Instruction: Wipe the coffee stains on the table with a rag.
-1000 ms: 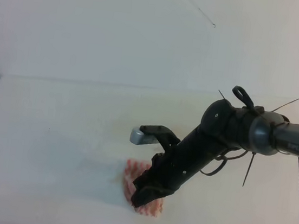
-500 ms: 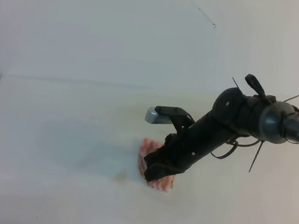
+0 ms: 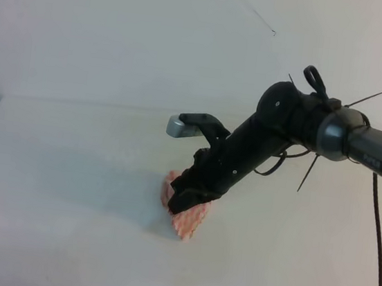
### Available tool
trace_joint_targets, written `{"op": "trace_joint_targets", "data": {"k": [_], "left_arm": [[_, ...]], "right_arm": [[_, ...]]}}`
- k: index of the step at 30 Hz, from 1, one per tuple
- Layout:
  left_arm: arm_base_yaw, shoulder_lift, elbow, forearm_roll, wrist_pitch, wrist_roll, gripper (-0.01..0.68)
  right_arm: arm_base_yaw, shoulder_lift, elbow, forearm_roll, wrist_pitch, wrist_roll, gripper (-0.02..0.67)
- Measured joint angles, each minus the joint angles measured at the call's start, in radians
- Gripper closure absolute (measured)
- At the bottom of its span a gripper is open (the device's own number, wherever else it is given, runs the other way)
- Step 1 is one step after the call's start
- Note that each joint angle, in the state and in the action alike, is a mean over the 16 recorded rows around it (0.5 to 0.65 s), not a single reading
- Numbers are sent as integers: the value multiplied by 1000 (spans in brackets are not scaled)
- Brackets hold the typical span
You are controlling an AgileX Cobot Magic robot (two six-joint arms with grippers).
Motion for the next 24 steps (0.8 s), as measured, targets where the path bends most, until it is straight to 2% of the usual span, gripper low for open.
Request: {"op": "trace_joint_targets", "data": {"k": [16,24], "left_arm": [[0,0,0,0,0,0,672],[0,0,0,0,0,0,672]], "right_arm": [[100,42,-28,-56,46,51,649],[74,57,-30,-88,24,136,645]]}}
